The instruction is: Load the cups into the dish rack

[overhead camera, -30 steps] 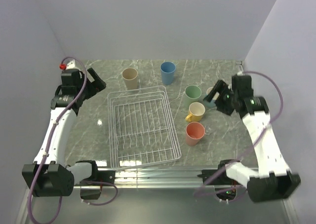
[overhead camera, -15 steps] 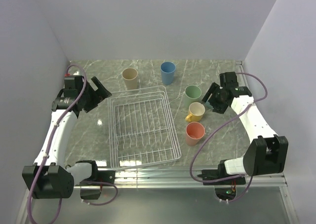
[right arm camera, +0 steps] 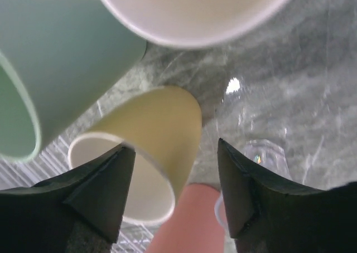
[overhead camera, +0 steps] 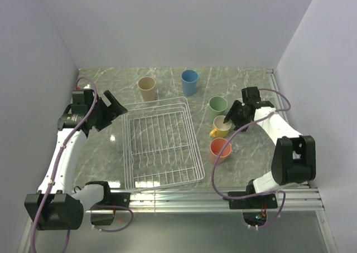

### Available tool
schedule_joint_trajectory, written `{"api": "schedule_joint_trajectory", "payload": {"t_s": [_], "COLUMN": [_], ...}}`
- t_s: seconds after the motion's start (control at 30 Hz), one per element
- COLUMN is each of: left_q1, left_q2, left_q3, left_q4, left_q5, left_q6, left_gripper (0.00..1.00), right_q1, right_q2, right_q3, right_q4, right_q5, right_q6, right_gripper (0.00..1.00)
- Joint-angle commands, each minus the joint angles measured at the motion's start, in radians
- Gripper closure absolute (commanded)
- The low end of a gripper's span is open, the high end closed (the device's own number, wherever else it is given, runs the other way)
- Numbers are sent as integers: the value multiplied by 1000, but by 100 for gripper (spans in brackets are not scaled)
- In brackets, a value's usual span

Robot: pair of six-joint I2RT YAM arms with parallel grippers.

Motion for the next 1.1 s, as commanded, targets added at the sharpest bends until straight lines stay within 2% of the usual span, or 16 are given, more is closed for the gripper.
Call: {"api": "schedule_joint_trajectory", "payload": {"t_s": [0.0, 0.1, 0.13, 0.2, 0.23, 0.3, 0.6, 0.77, 0.83, 0.9, 0.93, 1.0, 1.03, 1.07], "left_q1": [-4, -4, -4, -4, -4, -4, -4, -4, -4, -4, -2, -4, -4, -4], "left_q2": [-34, -46, -58, -69, -81, -92, -177, -230, -250, -256, -253, -241, -236, -230], "left_q3": [-7, 5, 13, 22, 29, 33, 5, -20, -33, -47, -55, -98, -119, -142], "left_q4": [-5, -15, -15, -11, -9, 1, 66, 148, 237, 323, 384, 608, 691, 857], "left_q5": [13, -7, -16, -21, -22, -19, 88, 169, 251, 365, 402, 500, 518, 531], "left_q6": [-16, -25, -25, -25, -26, -26, -17, -31, -51, -130, -228, -357, -516, -596], "left_gripper": [0, 1, 0, 1, 0, 0, 0, 1, 1, 1, 1, 0, 1, 0], "right_q1": [20, 27, 29, 31, 32, 32, 37, 38, 40, 38, 41, 41, 41, 43], "right_q2": [43, 91, 106, 111, 111, 102, -29, -168, -207, -224, -230, -256, -268, -280], "right_q3": [44, 66, 72, 80, 80, 75, 73, 148, 228, 315, 336, 365, 362, 350], "right_q4": [59, 47, 41, 35, 31, 27, -45, -113, -146, -186, -194, -164, -131, -87], "right_q5": [6, 25, 29, 37, 37, 37, 34, -32, -70, -127, -157, -289, -346, -404], "right_q6": [-25, -49, -56, -65, -72, -79, -88, -66, -65, -56, -46, -2, 21, 89], "right_gripper": [35, 50, 60, 72, 85, 100, 100, 100, 100, 100, 100, 100, 100, 100]}}
